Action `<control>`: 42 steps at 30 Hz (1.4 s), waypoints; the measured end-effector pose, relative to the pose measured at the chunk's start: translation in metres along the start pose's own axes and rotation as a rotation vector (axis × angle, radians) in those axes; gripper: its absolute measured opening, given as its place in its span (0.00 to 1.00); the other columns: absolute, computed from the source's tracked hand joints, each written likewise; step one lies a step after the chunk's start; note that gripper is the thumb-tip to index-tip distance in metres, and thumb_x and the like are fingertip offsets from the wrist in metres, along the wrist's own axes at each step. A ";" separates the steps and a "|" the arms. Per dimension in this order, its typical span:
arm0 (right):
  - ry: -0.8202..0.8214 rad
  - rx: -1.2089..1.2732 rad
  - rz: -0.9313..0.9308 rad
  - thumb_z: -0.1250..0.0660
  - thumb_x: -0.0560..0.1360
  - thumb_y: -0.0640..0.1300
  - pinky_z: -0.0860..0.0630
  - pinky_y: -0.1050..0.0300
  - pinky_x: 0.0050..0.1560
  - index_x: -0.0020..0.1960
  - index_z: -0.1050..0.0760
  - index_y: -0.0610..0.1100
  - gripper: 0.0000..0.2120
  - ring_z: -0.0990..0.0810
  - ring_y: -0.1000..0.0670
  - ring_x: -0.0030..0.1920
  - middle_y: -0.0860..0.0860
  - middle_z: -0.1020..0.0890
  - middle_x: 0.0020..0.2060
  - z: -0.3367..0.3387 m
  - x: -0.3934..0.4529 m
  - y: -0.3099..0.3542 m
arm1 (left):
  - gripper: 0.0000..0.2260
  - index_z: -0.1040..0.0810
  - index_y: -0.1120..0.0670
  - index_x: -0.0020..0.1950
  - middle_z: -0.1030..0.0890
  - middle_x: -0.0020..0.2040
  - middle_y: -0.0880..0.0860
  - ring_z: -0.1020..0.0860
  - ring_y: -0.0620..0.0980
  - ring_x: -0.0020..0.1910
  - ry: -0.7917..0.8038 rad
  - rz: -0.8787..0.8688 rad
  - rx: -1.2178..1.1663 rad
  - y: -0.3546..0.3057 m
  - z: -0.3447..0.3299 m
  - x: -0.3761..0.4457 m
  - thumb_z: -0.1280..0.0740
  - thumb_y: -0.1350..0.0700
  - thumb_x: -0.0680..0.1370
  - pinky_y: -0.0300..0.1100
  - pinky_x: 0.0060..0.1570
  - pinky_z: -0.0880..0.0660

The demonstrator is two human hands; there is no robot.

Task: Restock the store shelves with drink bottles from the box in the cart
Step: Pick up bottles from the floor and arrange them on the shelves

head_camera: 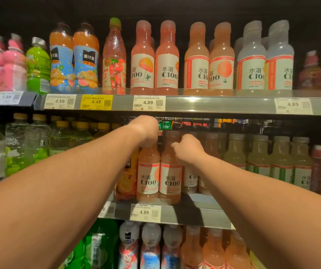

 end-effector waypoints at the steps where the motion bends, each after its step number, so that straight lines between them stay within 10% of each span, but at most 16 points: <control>1: -0.004 0.002 -0.003 0.37 0.79 0.47 0.29 0.55 0.43 0.49 0.30 0.43 0.07 0.25 0.46 0.45 0.45 0.23 0.46 0.000 -0.001 -0.001 | 0.02 0.24 0.58 0.46 0.24 0.40 0.54 0.24 0.53 0.42 -0.009 0.003 -0.016 0.001 -0.001 -0.001 0.35 0.63 0.75 0.42 0.40 0.25; 8: -0.041 0.022 0.011 0.33 0.74 0.58 0.29 0.53 0.49 0.69 0.34 0.41 0.31 0.25 0.43 0.60 0.44 0.24 0.62 -0.005 -0.019 -0.016 | 0.07 0.23 0.58 0.55 0.21 0.50 0.56 0.23 0.54 0.47 -0.032 -0.009 0.041 -0.004 -0.011 -0.015 0.35 0.61 0.77 0.43 0.44 0.26; 17: -0.125 -0.155 0.069 0.32 0.71 0.61 0.29 0.49 0.59 0.71 0.36 0.44 0.35 0.28 0.43 0.64 0.45 0.28 0.66 0.060 -0.040 -0.061 | 0.18 0.23 0.52 0.63 0.22 0.59 0.53 0.27 0.55 0.60 -0.436 -0.198 -0.013 -0.058 -0.014 -0.042 0.36 0.45 0.76 0.51 0.59 0.26; 33: -0.368 -0.443 -0.246 0.31 0.70 0.60 0.27 0.51 0.56 0.61 0.27 0.43 0.27 0.24 0.42 0.58 0.44 0.21 0.57 0.256 -0.190 -0.303 | 0.20 0.23 0.56 0.65 0.21 0.60 0.60 0.24 0.60 0.61 -0.104 -0.677 -0.569 -0.372 -0.115 -0.099 0.31 0.51 0.74 0.50 0.61 0.29; 42: -0.386 -0.556 -0.848 0.31 0.69 0.62 0.27 0.50 0.52 0.59 0.26 0.43 0.27 0.24 0.40 0.57 0.43 0.22 0.55 0.321 -0.393 -0.481 | 0.20 0.23 0.55 0.65 0.20 0.59 0.59 0.23 0.59 0.59 0.206 -0.942 -0.722 -0.536 -0.202 -0.209 0.31 0.52 0.74 0.48 0.57 0.28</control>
Point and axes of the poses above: each hand's wrist, its own x-axis towards the middle knuckle, its own z-axis out of the back of the hand, y = z × x, the point moved 2 cm from there along x, towards the middle knuckle
